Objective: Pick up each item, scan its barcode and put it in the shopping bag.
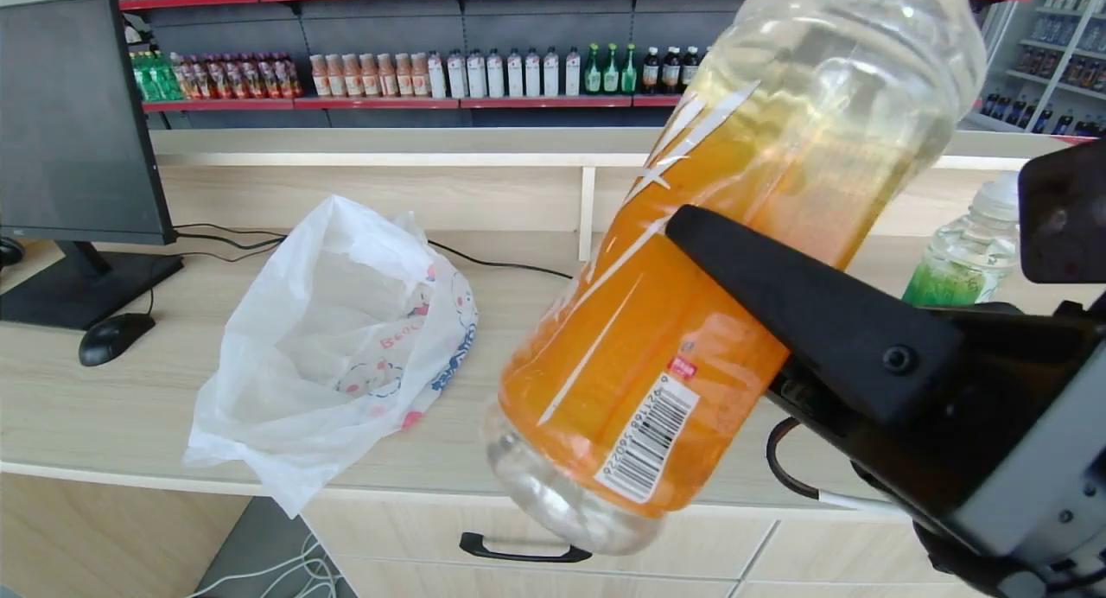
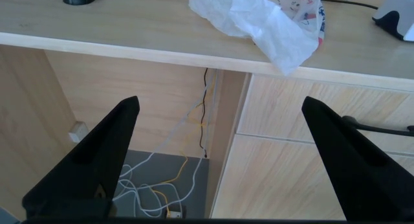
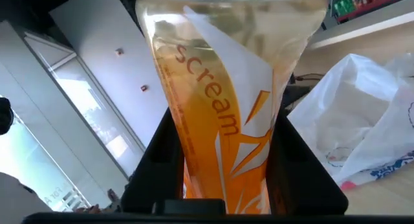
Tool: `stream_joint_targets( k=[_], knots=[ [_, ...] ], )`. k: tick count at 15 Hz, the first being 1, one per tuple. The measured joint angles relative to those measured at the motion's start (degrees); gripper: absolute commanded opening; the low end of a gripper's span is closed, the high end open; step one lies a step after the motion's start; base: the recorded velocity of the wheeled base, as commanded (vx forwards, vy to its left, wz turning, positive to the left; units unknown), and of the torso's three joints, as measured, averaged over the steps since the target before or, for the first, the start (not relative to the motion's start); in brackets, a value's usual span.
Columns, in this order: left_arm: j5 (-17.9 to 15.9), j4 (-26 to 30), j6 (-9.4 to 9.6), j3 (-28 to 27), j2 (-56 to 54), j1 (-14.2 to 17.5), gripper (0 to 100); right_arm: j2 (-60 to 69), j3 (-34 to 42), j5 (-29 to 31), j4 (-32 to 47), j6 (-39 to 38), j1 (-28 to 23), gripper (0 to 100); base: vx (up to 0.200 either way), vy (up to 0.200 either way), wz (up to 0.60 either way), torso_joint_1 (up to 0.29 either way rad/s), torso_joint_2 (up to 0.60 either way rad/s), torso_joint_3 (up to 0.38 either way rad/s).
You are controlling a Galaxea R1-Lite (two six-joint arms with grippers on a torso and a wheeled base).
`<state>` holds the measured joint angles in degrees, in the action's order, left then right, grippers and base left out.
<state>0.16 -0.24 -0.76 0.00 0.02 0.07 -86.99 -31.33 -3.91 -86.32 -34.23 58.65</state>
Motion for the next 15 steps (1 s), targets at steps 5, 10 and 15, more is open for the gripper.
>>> stream_joint_targets(
  k=[5,10,15],
  knots=[
    [0.0,0.0,0.0,0.0,0.0,0.0,100,-0.27,-2.38,-0.02,-1.18,-1.6,1.29,0,0.0,0.0,0.0,0.0,0.0,0.0],
    [0.0,0.02,0.0,0.0,0.0,0.02,100,0.23,-1.72,0.04,-1.4,0.35,2.86,0,0.0,0.0,0.0,0.0,0.0,0.0],
    [0.0,0.02,0.0,0.0,0.0,-0.02,100,0.39,-0.65,0.06,-2.0,4.79,3.04,0,0.0,0.0,0.0,0.0,0.0,0.0]
  ],
)
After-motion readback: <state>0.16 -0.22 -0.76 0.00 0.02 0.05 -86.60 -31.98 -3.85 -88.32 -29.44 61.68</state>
